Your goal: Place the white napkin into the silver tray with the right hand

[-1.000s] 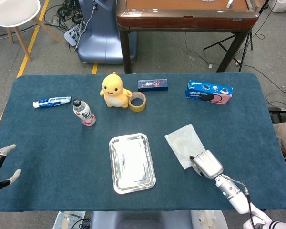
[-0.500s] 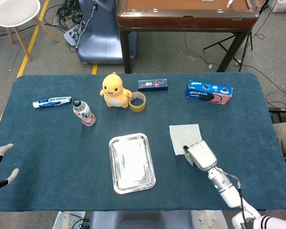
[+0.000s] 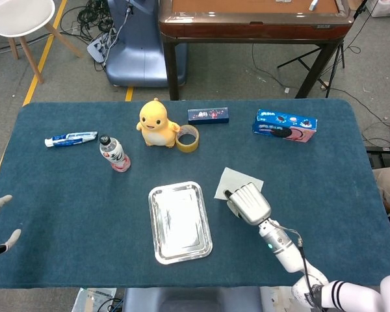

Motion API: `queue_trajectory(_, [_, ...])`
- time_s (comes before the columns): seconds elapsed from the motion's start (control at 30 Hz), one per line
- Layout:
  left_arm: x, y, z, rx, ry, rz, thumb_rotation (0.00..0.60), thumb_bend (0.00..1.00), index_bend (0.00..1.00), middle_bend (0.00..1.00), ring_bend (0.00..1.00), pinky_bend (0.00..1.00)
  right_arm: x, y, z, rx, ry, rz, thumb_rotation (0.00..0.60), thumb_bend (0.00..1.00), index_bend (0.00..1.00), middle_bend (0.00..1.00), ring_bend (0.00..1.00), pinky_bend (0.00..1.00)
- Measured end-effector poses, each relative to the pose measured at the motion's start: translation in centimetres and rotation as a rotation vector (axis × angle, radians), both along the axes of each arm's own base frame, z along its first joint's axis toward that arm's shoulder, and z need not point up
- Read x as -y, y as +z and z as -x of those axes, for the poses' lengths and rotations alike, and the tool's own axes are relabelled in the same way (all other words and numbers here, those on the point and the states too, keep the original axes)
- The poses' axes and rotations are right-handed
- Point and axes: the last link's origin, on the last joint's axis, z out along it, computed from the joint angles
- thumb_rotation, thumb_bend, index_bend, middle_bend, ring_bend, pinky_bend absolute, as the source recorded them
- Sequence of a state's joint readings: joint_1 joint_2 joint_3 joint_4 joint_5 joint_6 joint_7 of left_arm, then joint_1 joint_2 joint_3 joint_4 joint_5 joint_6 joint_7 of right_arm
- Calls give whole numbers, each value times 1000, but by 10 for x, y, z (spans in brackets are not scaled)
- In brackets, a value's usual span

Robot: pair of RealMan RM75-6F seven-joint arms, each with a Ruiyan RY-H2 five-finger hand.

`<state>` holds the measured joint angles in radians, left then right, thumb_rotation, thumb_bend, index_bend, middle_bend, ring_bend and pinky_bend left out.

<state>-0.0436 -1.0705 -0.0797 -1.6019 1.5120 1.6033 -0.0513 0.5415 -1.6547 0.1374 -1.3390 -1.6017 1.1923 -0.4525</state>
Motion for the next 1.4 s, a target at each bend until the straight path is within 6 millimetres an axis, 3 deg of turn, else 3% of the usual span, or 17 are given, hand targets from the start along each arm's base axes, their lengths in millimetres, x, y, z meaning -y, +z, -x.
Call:
queue_trajectory(0.4, [-1,0,2,-1,6,5,600,224,195,268,208,420,16,-21,-43,58,84,27,600,476,614,1000,1000,1000])
queue_trajectory(0.8, [-1,6,3,9,14,-10,600,224,195,268,208,420,15,-42,-78,79,205,-37,600,477,619,1000,1000,1000])
queue_trajectory(1.1, [0,8,4,11,15,-15,600,224,195,268,208,420,0,-60,-112,96,311,-102,600,477,622,1000,1000,1000])
queue_trajectory(1.4, [1,12,4,16,20,-23,600,224,203,268,208,420,-18,-65,-114,102,340,-147,600,477,622,1000,1000,1000])
